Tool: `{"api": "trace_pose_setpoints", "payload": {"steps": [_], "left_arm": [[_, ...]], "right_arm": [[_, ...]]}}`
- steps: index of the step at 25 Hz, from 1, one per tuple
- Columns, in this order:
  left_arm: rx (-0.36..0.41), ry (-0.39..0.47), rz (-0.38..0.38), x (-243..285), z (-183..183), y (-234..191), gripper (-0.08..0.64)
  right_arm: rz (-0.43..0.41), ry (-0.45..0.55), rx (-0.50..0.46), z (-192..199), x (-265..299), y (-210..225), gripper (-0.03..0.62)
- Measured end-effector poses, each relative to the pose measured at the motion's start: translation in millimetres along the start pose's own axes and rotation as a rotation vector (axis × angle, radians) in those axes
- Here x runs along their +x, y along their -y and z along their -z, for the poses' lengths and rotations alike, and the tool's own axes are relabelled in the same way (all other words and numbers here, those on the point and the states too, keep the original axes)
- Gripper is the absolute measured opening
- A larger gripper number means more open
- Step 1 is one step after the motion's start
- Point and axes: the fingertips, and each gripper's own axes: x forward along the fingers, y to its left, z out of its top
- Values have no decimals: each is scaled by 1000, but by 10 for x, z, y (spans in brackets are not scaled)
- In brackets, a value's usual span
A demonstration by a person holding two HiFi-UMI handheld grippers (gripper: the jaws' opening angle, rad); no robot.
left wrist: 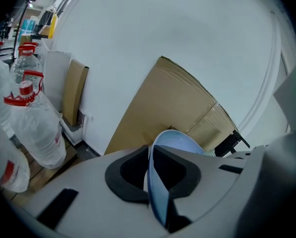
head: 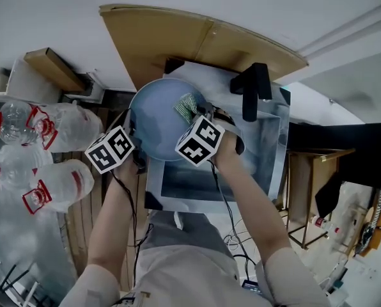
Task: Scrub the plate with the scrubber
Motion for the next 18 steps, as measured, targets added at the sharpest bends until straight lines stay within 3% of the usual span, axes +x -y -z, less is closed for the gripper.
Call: {"api": "trace_pose_setpoints", "payload": {"steps": [3,6,9,14,18], "left_arm": [[-6,21,-10,30,-24,4,40],[-2,24,-20,80,-43,22,44],[24,33,-15,148,-164,146,50],[-45,21,11,429,-227,220,50],[-40,-15,42,551,-240,296,51]], "right_arm": [[-105,53,17,-69,-135,-357,94],[-170,199,-22,-287,-302,-659,95],[-120,330,31,-422,-446,-608,98],[20,454,278,-331,-738,-73,98],[55,532,454,-172,-1019,229,98]]}}
